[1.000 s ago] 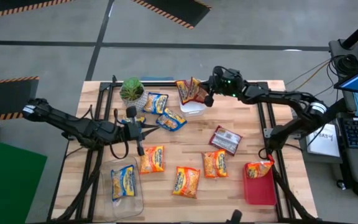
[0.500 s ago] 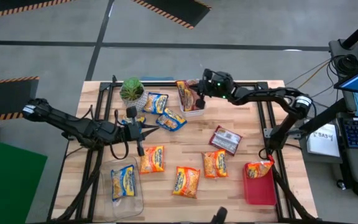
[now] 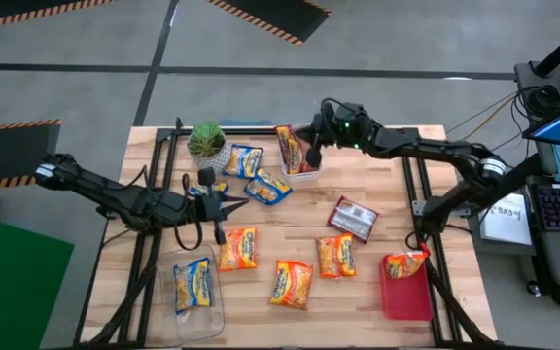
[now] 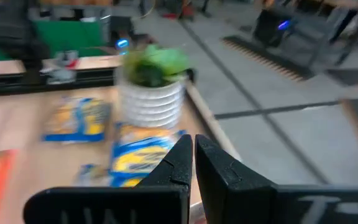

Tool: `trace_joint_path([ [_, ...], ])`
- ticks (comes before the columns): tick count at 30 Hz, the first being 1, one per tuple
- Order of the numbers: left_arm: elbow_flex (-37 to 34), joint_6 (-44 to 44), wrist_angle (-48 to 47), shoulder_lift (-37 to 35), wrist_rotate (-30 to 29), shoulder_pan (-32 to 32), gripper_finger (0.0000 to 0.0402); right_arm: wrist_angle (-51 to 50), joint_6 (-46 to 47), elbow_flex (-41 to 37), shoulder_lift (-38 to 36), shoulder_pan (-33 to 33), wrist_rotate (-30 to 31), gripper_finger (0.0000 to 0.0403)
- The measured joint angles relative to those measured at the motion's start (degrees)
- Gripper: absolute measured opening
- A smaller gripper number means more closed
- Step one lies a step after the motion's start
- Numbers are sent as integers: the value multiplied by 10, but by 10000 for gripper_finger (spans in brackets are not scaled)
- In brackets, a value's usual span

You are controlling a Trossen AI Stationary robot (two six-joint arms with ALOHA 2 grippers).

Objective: Sort Maruchan noodles
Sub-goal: Put the right blue noodle pack into the transparent bin

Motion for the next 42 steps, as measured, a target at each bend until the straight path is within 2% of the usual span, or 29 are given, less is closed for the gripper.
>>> trace_joint_path([
  [10, -8, -13, 0, 0, 1, 0, 0, -228, 72, -10, -98, 134, 0, 9],
  [16, -11, -22, 0, 0, 1, 0, 0, -170, 73, -97, -131, 220, 11, 9],
  [20, -14, -24, 2, 0, 1, 0, 0, -138, 95, -154, -129, 255, 84, 9],
  [24, -15, -44, 2, 0, 1, 0, 0, -151, 136, -186, -120, 262, 161, 9],
  [30, -36, -92, 19, 3, 1, 0, 0, -152, 88, -196, -127, 256, 168, 9],
  [38, -58, -115, 117, 66, 0, 1, 0, -123, -56, -199, -183, 247, 158, 9],
  [40, -58, -108, 152, 92, 0, 2, 0, -101, -82, -204, -205, 239, 135, 9],
  [42, -58, -100, 181, 116, 0, 2, 0, -68, -109, -213, -227, 227, 83, 9],
])
